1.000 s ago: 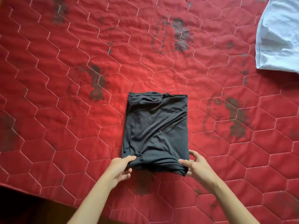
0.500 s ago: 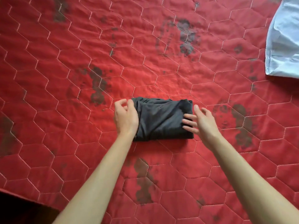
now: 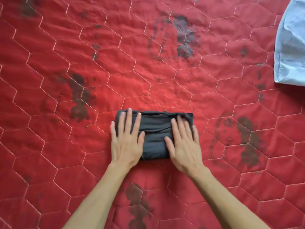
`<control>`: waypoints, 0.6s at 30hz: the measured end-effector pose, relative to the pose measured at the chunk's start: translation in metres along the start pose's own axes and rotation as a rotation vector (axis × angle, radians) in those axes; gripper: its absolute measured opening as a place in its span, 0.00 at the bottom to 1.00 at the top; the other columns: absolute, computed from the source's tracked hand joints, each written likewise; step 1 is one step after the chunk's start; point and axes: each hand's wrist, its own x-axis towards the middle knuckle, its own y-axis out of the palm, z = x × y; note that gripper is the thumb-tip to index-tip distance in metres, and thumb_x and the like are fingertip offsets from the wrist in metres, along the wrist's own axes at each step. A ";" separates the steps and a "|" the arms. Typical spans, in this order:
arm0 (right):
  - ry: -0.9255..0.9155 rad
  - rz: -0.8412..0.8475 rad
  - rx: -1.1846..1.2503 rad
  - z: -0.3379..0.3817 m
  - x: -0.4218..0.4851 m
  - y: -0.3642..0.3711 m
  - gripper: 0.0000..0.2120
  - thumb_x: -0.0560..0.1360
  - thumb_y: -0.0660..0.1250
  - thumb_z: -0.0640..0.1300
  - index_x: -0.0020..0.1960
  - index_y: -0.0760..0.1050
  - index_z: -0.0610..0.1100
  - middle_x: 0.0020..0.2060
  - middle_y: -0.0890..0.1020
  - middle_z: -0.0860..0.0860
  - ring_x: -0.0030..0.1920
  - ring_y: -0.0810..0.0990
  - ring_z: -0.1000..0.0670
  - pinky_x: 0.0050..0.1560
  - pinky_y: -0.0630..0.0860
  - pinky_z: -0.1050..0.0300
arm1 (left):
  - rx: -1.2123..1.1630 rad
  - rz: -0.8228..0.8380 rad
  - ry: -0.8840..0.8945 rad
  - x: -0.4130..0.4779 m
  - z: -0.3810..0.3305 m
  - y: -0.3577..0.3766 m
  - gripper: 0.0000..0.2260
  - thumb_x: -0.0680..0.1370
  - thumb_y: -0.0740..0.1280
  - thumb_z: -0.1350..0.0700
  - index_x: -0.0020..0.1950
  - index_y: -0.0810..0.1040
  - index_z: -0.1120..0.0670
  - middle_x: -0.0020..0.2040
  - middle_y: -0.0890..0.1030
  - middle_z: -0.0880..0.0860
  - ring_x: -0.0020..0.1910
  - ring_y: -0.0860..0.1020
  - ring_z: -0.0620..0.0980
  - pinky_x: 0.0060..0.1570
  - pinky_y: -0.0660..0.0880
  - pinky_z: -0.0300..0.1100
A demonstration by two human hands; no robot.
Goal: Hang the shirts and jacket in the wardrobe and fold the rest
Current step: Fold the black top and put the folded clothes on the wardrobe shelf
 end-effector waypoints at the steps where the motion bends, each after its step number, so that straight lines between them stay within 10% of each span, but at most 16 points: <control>1: 0.083 -0.002 0.009 -0.010 0.004 -0.002 0.33 0.80 0.47 0.60 0.81 0.50 0.46 0.81 0.51 0.47 0.80 0.50 0.48 0.78 0.48 0.45 | -0.024 0.022 -0.081 0.002 0.002 0.000 0.28 0.83 0.51 0.44 0.82 0.50 0.48 0.82 0.47 0.59 0.80 0.50 0.59 0.75 0.52 0.61; 7: 0.216 -0.005 0.115 -0.028 0.006 -0.023 0.32 0.81 0.59 0.55 0.78 0.57 0.39 0.78 0.59 0.39 0.77 0.59 0.40 0.75 0.59 0.45 | -0.225 0.016 -0.364 -0.004 -0.012 -0.011 0.32 0.82 0.56 0.42 0.81 0.51 0.56 0.76 0.60 0.64 0.71 0.66 0.64 0.67 0.68 0.58; 13: 0.693 0.178 0.657 -0.006 -0.015 -0.041 0.21 0.73 0.70 0.60 0.55 0.72 0.46 0.47 0.79 0.51 0.51 0.78 0.46 0.49 0.71 0.52 | -0.666 0.264 -0.856 -0.011 -0.010 -0.042 0.35 0.71 0.71 0.34 0.67 0.70 0.57 0.65 0.75 0.59 0.63 0.75 0.61 0.60 0.71 0.51; 18: 0.705 0.280 0.973 0.002 -0.035 -0.061 0.15 0.69 0.73 0.54 0.40 0.82 0.41 0.31 0.80 0.54 0.36 0.76 0.52 0.39 0.70 0.55 | -0.917 0.424 -0.930 -0.013 0.007 -0.066 0.24 0.65 0.77 0.38 0.51 0.84 0.55 0.49 0.85 0.53 0.51 0.83 0.54 0.56 0.79 0.51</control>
